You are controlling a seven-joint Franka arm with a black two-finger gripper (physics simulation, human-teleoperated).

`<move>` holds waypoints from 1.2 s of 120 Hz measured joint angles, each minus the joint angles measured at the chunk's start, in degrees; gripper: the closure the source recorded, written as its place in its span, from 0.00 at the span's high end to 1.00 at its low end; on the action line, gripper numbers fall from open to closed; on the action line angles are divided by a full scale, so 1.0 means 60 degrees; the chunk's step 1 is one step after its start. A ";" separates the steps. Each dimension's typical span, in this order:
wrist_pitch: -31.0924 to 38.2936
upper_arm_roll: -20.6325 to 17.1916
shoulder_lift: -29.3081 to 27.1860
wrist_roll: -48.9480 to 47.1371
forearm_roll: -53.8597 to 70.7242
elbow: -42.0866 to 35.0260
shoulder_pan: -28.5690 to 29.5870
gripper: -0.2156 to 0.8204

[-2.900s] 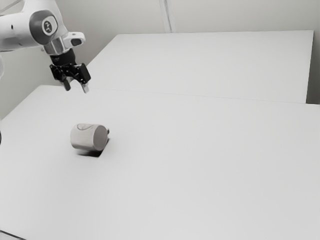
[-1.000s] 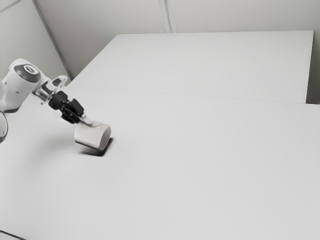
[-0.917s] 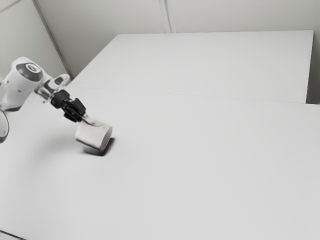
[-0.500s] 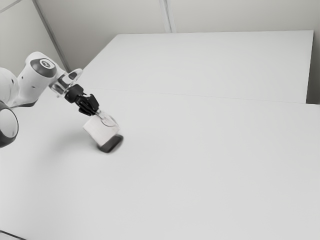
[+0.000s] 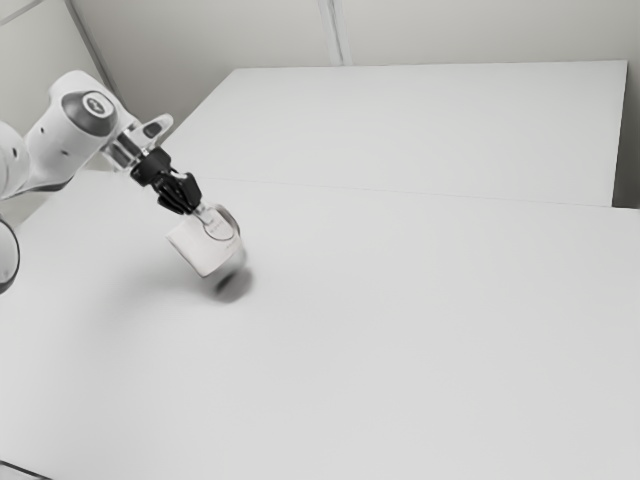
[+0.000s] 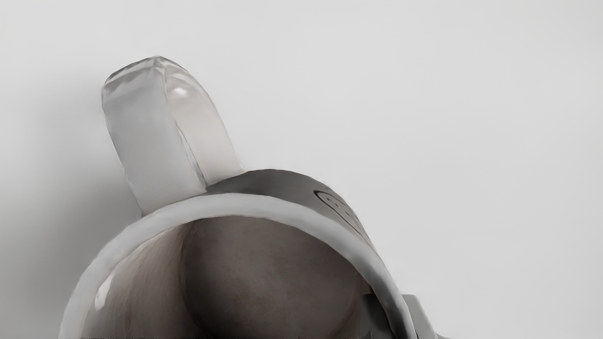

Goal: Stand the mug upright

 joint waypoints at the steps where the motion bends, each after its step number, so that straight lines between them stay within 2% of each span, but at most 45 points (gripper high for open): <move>1: 0.0051 0.0000 -0.0066 -0.0005 0.0067 -0.0077 -0.0032 0.04; 17: 0.1100 -0.0002 -0.0946 -0.0099 0.1613 -0.1290 -0.0661 0.04; 38: 0.2662 0.0007 -0.1472 -0.0288 0.3939 -0.2364 -0.1829 0.04; 55: 0.4013 0.0058 -0.2190 -0.0512 0.4752 -0.3784 -0.2260 0.04; 66: 0.4642 0.0447 -0.2681 -0.0810 0.4897 -0.4522 -0.2766 0.04; 108: 0.5485 0.0899 -0.2356 -0.1831 0.3198 -0.4747 -0.3845 0.04; 144: 0.5597 0.0919 -0.2186 -0.2341 0.3170 -0.4748 -0.4608 0.04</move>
